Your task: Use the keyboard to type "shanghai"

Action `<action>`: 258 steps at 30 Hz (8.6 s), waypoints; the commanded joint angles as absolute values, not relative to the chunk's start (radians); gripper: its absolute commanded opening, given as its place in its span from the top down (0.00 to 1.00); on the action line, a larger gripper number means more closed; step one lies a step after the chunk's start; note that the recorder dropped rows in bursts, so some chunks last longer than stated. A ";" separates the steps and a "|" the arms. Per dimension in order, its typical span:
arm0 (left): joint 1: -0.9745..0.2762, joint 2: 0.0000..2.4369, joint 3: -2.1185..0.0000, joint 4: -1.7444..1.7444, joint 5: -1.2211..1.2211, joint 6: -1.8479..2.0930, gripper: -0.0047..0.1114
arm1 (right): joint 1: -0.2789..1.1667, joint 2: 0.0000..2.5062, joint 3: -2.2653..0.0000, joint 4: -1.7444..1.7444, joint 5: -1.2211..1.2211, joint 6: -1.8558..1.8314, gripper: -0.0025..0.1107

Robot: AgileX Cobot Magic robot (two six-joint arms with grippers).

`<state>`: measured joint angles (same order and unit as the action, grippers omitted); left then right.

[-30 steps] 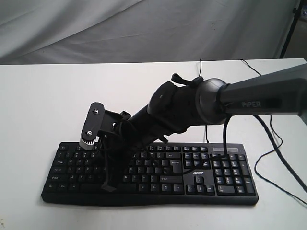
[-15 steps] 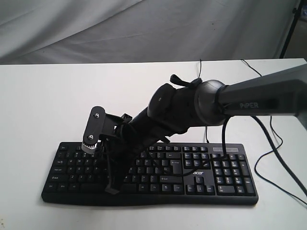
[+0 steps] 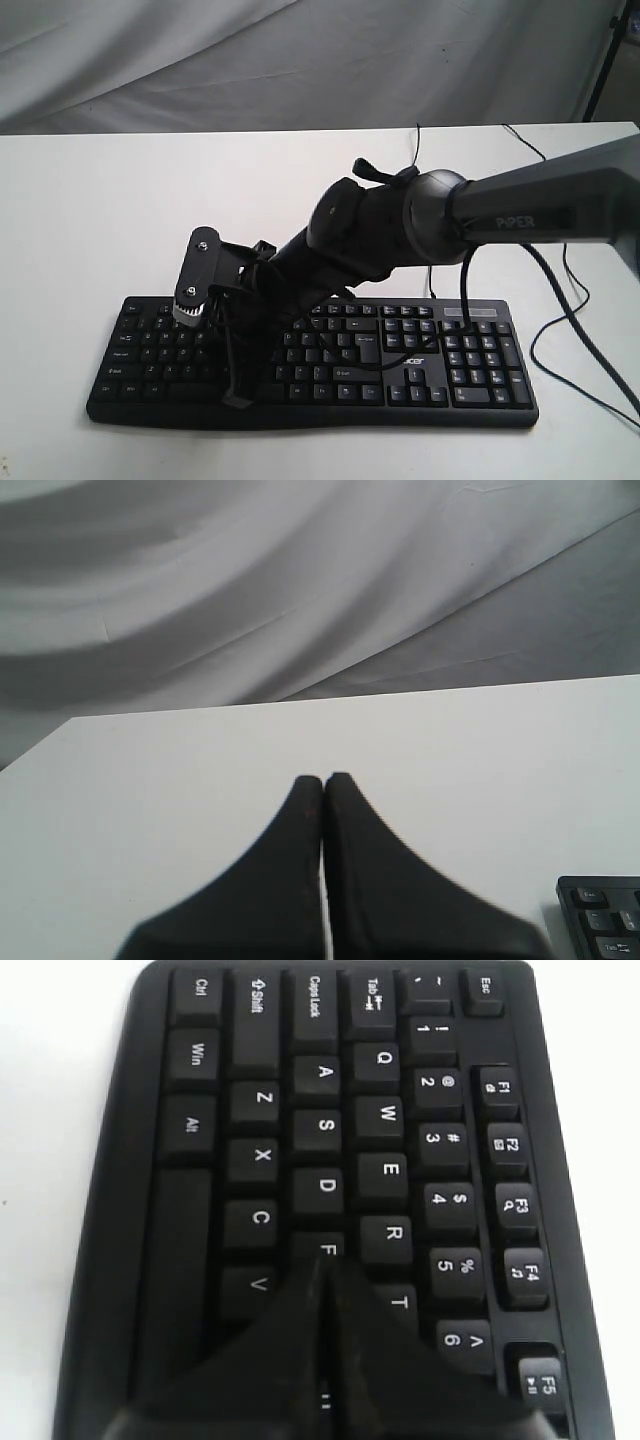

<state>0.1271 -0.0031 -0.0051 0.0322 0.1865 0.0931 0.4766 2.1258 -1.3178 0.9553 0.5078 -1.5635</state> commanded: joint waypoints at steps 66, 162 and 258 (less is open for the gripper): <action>0.123 0.000 0.000 0.032 0.180 0.090 0.95 | 0.440 2.066 -1.323 0.835 0.571 -1.458 0.98; 0.123 0.000 0.000 0.032 0.180 0.090 0.95 | 0.592 2.242 -1.576 0.894 0.500 -1.363 0.98; 0.123 0.000 0.000 0.032 0.180 0.090 0.95 | 0.584 2.252 -1.641 0.722 0.590 -1.283 0.98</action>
<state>0.1271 -0.0031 -0.0051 0.0322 0.1865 0.0931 0.5932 2.2574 -1.6358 0.7472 0.5716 -1.2907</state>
